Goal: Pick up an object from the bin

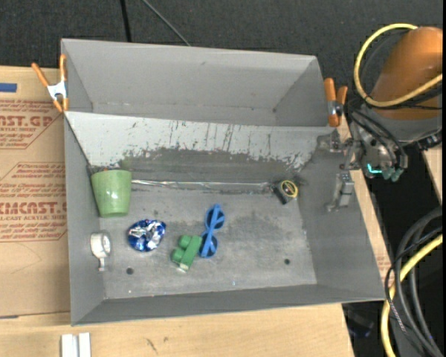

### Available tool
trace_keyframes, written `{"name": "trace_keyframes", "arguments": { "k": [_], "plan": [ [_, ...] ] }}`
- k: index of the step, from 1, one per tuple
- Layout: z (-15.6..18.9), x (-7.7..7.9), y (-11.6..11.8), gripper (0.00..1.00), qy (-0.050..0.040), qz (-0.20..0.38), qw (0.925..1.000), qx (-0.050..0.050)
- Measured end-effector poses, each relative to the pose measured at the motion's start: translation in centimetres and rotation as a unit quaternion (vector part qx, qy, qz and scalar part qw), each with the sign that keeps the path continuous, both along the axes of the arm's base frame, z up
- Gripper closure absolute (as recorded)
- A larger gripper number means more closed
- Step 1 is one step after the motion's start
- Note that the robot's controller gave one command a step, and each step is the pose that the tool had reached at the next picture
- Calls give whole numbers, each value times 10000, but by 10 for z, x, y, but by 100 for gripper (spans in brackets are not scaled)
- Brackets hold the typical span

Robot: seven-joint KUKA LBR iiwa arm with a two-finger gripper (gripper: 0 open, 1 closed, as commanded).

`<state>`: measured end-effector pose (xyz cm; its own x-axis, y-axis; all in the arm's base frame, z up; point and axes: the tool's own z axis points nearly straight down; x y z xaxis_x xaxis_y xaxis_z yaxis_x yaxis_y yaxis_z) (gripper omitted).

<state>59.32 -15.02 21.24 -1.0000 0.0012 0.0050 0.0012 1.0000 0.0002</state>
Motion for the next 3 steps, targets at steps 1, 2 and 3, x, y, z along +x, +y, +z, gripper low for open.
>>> {"name": "trace_keyframes", "arguments": {
  "k": [1,2,3],
  "plan": [
    [-10,-93,56,0,-24,1903,9817,10],
    [-104,-100,117,0,5,2455,9694,37],
    [-80,-76,114,0,-40,4491,8935,11]
  ]
}}
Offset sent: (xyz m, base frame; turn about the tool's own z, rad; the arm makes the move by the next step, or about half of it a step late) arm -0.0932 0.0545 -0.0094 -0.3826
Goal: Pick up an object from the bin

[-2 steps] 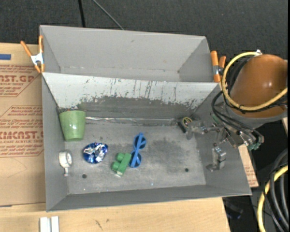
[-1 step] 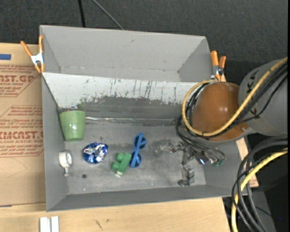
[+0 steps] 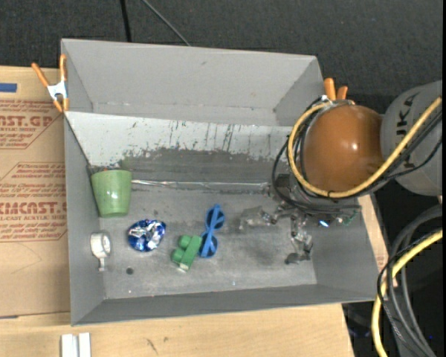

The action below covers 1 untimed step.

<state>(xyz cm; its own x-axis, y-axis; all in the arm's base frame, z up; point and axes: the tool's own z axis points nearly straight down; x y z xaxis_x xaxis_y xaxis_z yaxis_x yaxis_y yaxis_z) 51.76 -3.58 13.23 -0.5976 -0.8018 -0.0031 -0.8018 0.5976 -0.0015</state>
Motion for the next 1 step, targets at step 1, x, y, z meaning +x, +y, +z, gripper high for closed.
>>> {"name": "trace_keyframes", "arguments": {
  "k": [1],
  "plan": [
    [6,55,53,0,-12,570,9984,14]
  ]
}}
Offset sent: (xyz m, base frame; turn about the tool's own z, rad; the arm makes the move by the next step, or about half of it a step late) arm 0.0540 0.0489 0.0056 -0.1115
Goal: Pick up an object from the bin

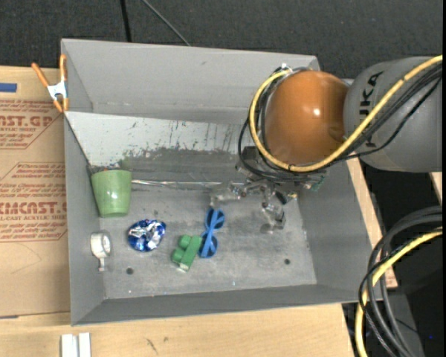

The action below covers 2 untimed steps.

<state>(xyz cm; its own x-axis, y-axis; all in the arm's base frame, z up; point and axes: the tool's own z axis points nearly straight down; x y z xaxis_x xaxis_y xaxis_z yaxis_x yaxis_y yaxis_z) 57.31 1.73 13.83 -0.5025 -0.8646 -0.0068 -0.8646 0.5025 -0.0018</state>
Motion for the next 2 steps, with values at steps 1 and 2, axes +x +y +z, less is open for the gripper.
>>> {"name": "trace_keyframes", "arguments": {
  "k": [1,2],
  "plan": [
    [-61,-14,30,0,52,193,9998,-2],
    [-58,-11,28,100,20,176,9998,-7]
  ]
}}
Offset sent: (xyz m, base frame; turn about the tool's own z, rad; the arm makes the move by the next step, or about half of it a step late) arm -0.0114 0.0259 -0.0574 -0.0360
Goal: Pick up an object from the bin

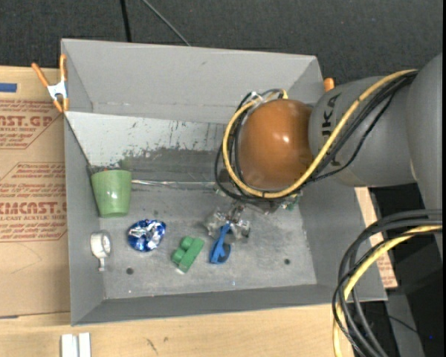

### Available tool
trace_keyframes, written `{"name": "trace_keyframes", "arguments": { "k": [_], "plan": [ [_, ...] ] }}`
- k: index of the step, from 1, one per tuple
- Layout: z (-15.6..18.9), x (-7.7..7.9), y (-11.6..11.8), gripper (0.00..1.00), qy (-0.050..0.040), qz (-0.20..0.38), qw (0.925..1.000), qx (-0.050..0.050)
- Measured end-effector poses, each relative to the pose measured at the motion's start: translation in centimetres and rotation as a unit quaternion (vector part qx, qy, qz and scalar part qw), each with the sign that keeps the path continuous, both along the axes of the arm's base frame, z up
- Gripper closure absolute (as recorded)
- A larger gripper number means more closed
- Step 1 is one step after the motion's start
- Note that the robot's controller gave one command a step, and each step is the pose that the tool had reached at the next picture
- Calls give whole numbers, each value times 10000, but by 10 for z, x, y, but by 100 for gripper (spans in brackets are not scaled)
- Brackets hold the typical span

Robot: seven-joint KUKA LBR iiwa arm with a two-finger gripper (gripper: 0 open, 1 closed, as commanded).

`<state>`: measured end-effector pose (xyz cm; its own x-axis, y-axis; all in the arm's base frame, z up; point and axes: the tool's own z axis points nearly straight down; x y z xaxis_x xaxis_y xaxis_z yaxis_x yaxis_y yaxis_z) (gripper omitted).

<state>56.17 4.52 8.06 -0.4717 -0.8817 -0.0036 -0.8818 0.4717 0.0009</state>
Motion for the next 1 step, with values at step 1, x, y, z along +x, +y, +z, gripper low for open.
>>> {"name": "trace_keyframes", "arguments": {
  "k": [1],
  "plan": [
    [170,13,-4,100,-53,360,9993,-8]
  ]
}}
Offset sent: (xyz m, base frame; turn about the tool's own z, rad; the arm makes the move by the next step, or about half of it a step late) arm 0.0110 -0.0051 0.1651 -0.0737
